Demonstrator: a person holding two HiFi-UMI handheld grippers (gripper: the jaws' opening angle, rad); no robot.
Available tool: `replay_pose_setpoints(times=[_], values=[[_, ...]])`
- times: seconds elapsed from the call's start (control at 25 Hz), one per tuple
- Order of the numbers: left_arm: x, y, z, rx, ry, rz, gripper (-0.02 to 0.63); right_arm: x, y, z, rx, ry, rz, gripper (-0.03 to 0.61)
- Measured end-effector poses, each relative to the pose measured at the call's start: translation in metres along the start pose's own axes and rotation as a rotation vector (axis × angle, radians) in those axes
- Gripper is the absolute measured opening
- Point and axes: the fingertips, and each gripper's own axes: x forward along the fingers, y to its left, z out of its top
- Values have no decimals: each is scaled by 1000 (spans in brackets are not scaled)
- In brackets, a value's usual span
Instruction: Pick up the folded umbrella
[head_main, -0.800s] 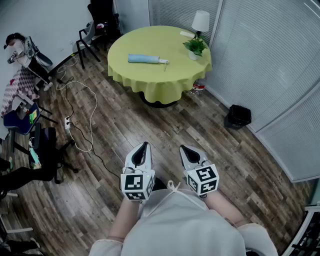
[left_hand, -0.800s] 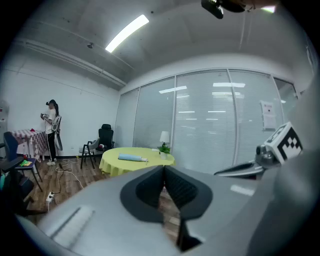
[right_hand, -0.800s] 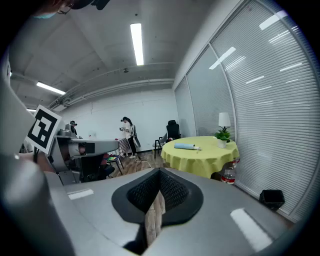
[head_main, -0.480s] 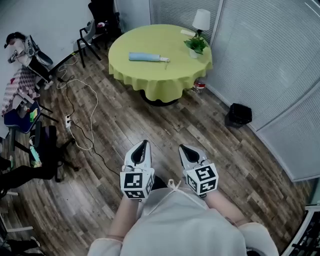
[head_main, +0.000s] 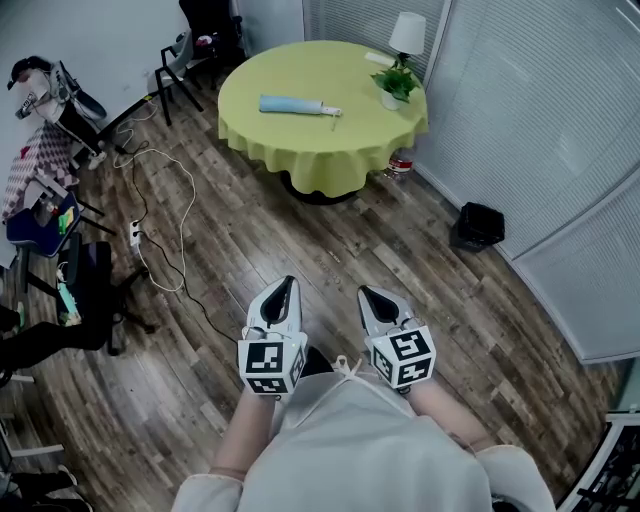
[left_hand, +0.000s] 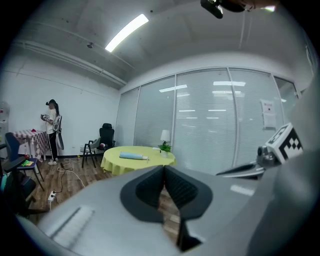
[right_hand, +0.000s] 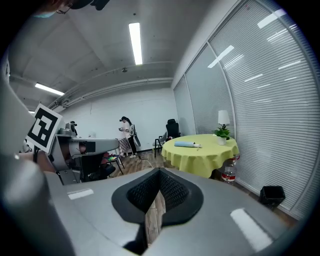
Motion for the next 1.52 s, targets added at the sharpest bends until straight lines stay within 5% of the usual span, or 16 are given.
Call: replay_pose_setpoints(times=[0.52,1.2,1.52], values=[[53,58,-12,4,47,22,6,79,-15,7,45,36,3,-2],[233,318,65,-28,70,-94,6,348,14,123,102,66,-136,0],[289,394,73,-37,74,-142,6,431,16,148,141,65,-198,-2]])
